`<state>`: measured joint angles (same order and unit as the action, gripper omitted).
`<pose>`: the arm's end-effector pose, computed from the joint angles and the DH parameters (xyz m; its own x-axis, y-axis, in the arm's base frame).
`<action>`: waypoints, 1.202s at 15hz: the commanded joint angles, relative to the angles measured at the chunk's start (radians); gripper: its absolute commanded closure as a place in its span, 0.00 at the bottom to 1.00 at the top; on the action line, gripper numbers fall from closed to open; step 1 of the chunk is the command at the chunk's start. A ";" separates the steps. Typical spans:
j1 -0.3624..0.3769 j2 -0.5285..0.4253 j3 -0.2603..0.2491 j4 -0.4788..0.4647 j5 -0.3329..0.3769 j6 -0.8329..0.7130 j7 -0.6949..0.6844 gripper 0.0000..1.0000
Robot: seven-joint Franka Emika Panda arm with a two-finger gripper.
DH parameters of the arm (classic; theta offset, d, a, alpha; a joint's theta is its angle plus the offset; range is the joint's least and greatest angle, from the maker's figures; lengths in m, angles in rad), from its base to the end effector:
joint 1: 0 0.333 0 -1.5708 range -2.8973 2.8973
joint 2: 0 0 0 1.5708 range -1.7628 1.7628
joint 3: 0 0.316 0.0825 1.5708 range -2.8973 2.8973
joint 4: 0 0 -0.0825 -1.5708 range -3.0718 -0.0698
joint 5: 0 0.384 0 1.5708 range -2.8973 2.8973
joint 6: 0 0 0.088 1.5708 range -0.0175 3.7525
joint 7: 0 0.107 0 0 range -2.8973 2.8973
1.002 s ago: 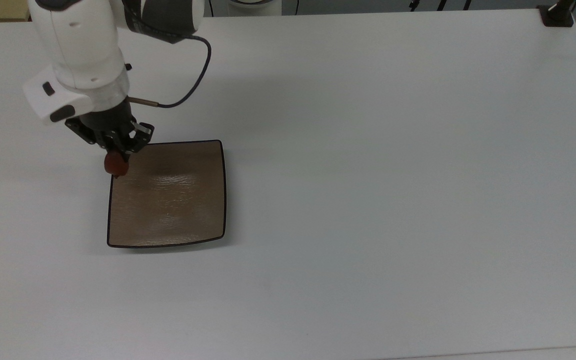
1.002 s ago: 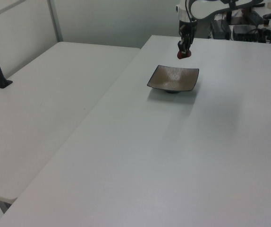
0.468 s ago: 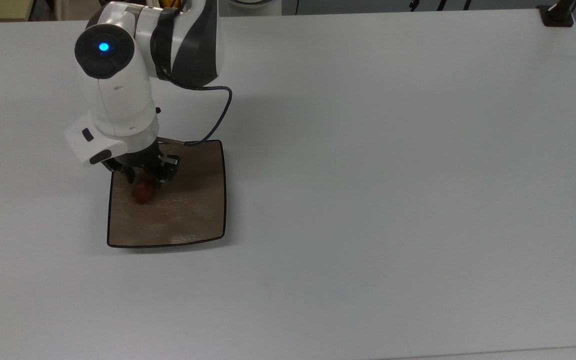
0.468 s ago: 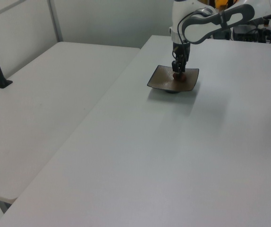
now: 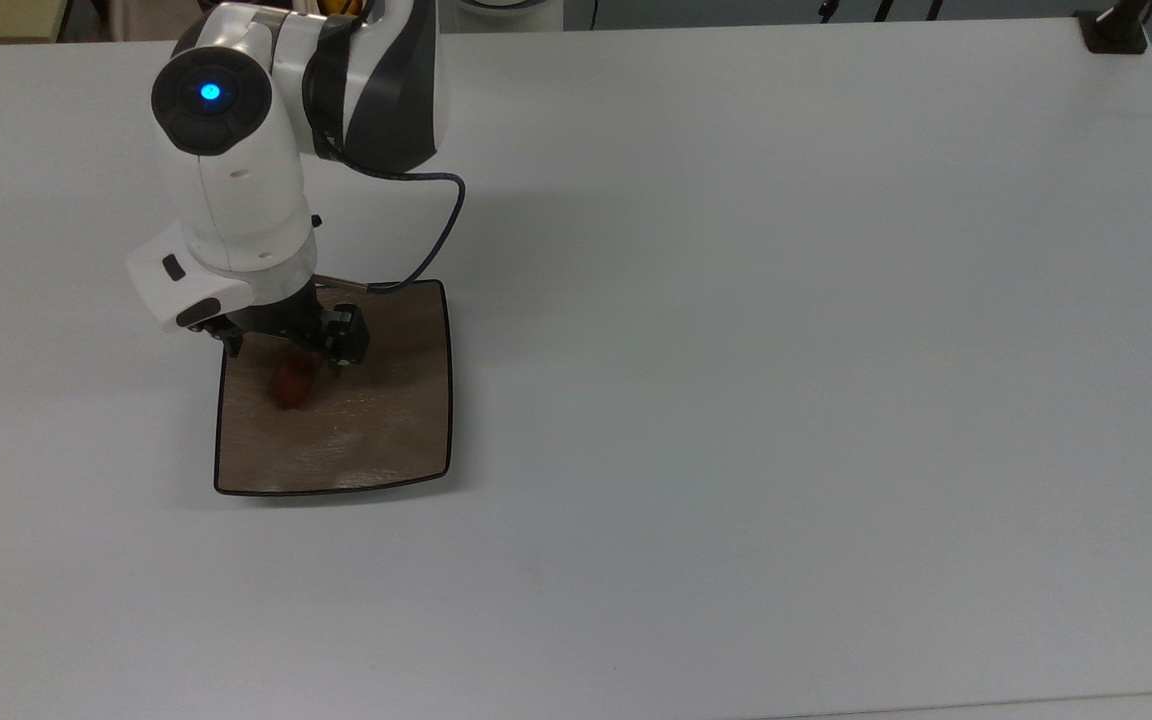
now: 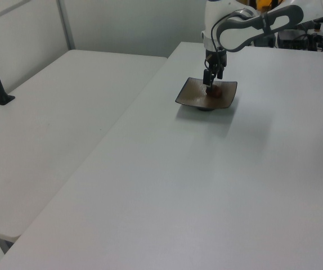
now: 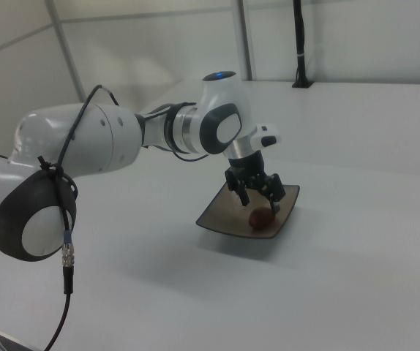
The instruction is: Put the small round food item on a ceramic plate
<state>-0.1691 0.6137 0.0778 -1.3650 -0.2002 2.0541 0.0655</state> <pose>0.7255 -0.0892 0.3687 0.9934 -0.0806 0.0812 -0.0909 -0.9869 0.1336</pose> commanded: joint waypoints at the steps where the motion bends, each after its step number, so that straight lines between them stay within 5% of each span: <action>1: 0.000 -0.066 0.000 -0.003 -0.019 -0.121 0.014 0.00; 8: 0.078 -0.257 -0.029 -0.051 -0.004 -0.388 -0.038 0.00; 14: 0.193 -0.475 -0.121 -0.270 0.010 -0.400 -0.125 0.00; 18: 0.249 -0.616 -0.133 -0.396 0.035 -0.358 -0.122 0.00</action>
<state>0.0236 0.1377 -0.0270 -1.6063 -0.1888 1.6398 -0.0367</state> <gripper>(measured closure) 0.000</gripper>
